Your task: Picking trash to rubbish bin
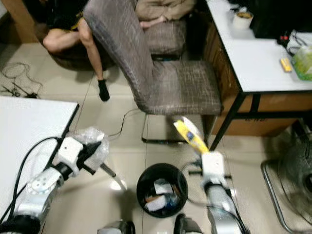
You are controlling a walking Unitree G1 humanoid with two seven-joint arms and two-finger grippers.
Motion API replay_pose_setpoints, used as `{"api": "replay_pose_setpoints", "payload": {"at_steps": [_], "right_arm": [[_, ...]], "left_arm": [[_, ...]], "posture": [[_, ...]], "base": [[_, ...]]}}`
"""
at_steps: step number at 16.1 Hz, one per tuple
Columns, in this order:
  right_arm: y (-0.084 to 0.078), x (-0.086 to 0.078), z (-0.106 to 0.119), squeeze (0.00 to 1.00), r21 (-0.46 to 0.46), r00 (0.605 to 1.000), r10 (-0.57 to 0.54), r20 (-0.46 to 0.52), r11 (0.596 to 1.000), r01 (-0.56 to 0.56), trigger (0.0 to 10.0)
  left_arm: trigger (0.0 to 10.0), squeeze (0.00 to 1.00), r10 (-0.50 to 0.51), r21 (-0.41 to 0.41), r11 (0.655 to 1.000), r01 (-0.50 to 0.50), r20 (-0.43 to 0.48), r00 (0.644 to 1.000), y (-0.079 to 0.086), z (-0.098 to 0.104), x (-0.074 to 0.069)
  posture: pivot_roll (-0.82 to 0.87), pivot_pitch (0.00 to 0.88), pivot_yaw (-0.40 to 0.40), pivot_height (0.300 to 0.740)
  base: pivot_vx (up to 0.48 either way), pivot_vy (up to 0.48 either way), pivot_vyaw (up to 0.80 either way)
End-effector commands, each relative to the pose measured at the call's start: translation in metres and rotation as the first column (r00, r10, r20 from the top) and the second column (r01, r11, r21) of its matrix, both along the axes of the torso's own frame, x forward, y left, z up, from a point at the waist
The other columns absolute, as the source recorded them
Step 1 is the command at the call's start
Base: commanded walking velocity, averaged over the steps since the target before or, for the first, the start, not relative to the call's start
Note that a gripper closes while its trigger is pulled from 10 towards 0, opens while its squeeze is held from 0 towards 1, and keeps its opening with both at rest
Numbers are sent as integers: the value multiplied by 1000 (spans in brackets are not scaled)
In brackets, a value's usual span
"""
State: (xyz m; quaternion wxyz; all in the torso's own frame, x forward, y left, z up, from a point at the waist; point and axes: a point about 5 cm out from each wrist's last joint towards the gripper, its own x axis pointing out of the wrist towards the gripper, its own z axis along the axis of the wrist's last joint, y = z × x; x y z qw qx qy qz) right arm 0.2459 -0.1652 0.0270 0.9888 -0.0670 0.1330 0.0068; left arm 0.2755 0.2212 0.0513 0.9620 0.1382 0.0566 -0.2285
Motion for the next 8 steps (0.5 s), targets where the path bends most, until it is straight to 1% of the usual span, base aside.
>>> {"api": "replay_pose_setpoints", "payload": {"at_steps": [1, 2, 3, 5, 7, 8], "right_arm": [[5, 3, -10, 0, 9, 999, 29, -37, 1000, -28, 10000], [7, 7, -12, 0, 12, 998, 40, -43, 999, -39, 10000], [14, 15, -17, 0, 30, 996, 67, -64, 997, -65, 10000], [29, 27, -22, 0, 37, 989, 113, -95, 993, -110, 10000], [42, 31, -24, 0, 46, 981, 156, -114, 987, -151, 10000], [48, 32, -27, 0, 55, 976, 175, -127, 984, -170, 10000]], "left_arm": [[10000, 0, 18, 1, 1000, -18, -11, 1000, 10, -2, -4], [10000, 0, 18, 1, 1000, -18, -12, 1000, 11, -2, -5], [10000, 0, 17, 2, 1000, -17, -15, 1000, 12, -2, -6], [10000, 0, -1, -9, 1000, 1, -11, 1000, 14, 2, -7], [10000, 0, -50, -28, 998, 50, 2, 999, 12, 8, -8], [10000, 0, -51, -35, 998, 50, -21, 998, 16, 2, -10]], "posture": [[252, 234, 48, 740], [258, 235, 45, 740], [258, 235, 45, 740], [276, 237, 38, 740], [292, 239, 33, 740], [292, 239, 33, 740]], "base": [[0, 0, 0], [0, 0, 0], [0, 0, 0], [0, 0, 0], [0, 0, 0], [0, 0, 0]]}}
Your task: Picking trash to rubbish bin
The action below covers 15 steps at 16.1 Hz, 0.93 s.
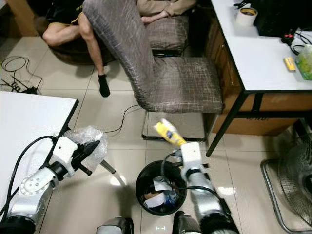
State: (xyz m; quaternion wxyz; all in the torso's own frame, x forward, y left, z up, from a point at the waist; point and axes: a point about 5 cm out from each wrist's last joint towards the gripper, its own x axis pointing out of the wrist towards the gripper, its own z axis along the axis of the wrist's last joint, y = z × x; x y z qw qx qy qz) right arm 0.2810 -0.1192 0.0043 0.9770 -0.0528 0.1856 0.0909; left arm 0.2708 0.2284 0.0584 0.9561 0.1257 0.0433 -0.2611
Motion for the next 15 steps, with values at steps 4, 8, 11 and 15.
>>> {"api": "replay_pose_setpoints", "payload": {"at_steps": [4, 8, 11, 15], "right_arm": [[23, -9, -15, 0, 38, 993, 92, -71, 995, -90, 10000], [35, -27, -32, 0, 102, 978, 117, -172, 990, -100, 10000], [45, -50, -50, 0, 121, 953, 160, -259, 984, -132, 10000], [40, -49, -51, 1000, 88, 956, 130, -262, 990, -111, 10000]], "left_arm": [[10000, 0, 30, -23, 999, -33, -106, 994, 10, -27, -14], [10000, 0, 32, -54, 998, -40, -141, 990, 5, -31, -6], [10000, 0, 39, -58, 997, -48, -154, 987, -3, -33, 1], [10000, 0, 35, -59, 997, -44, -148, 988, 1, -34, -1]], "posture": [[299, 239, 29, 740], [300, 239, 25, 740], [306, 241, 27, 740], [305, 241, 29, 740]], "base": [[0, 0, 0], [0, 0, 0], [0, 0, 0], [0, 0, 0]]}}
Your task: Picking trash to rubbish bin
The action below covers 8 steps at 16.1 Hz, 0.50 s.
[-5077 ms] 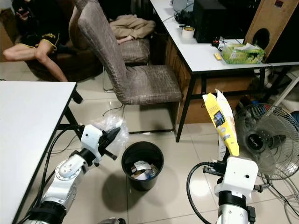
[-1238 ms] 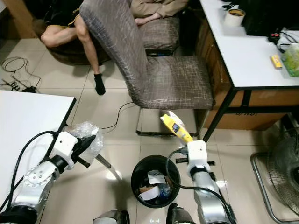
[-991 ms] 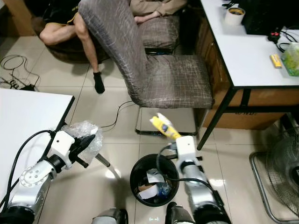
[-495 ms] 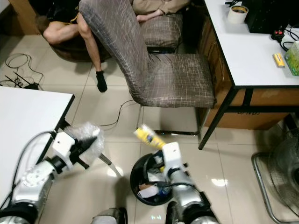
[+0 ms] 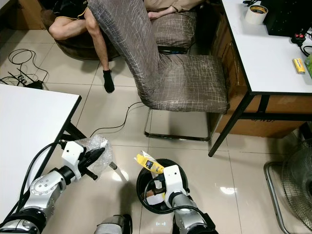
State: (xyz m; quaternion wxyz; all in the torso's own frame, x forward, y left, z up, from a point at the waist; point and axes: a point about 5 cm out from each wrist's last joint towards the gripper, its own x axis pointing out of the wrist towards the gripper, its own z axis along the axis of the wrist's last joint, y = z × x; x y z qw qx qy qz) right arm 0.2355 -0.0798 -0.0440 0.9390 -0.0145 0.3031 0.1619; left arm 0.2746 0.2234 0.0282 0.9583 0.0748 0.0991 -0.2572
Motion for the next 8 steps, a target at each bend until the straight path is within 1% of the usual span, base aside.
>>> {"api": "replay_pose_setpoints", "payload": {"at_steps": [1, 4, 8], "right_arm": [[-3, -3, -3, 1000, -18, 1000, -11, -10, 1000, 11, 10000], [-16, -3, -5, 1000, -68, 998, -58, 7, 996, 58, 10000], [-28, -6, -8, 1000, -96, 994, -105, 9, 990, 105, 10000]], "left_arm": [[10000, 0, 13, 7, 1000, -12, -13, 1000, 7, -3, -5], [10000, 0, 16, 11, 1000, -16, -13, 1000, 8, -4, -6], [10000, 0, 14, 13, 1000, -13, -11, 1000, 9, -4, -7]], "posture": [[305, 241, 29, 740], [303, 237, 29, 740], [297, 233, 34, 740]], "base": [[0, 0, 0], [0, 0, 0], [0, 0, 0]]}}
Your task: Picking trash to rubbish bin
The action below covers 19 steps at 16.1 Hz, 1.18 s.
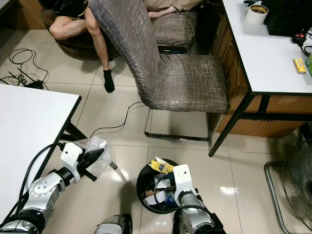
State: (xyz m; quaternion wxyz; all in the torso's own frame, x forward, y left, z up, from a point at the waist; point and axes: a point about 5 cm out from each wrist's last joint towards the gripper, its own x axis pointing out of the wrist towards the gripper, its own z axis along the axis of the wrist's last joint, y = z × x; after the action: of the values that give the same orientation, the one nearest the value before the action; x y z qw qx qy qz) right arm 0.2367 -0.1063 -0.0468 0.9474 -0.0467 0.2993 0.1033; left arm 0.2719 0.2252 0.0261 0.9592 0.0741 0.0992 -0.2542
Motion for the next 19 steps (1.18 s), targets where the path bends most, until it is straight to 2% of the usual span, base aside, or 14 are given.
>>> {"api": "replay_pose_setpoints", "payload": {"at_steps": [1, 19], "right_arm": [[-3, -7, -5, 1000, -5, 1000, -17, -18, 1000, 17, 10000], [-9, -3, -3, 1000, -24, 999, -42, 1, 999, 42, 10000]], "left_arm": [[10000, 0, 6, 15, 1000, -6, -12, 1000, 7, -2, -4], [10000, 0, 5, 33, 999, -5, -8, 1000, 12, -2, -8]], "posture": [[295, 233, 34, 740], [293, 238, 38, 740]], "base": [[0, 0, 0], [0, 0, 0]]}}
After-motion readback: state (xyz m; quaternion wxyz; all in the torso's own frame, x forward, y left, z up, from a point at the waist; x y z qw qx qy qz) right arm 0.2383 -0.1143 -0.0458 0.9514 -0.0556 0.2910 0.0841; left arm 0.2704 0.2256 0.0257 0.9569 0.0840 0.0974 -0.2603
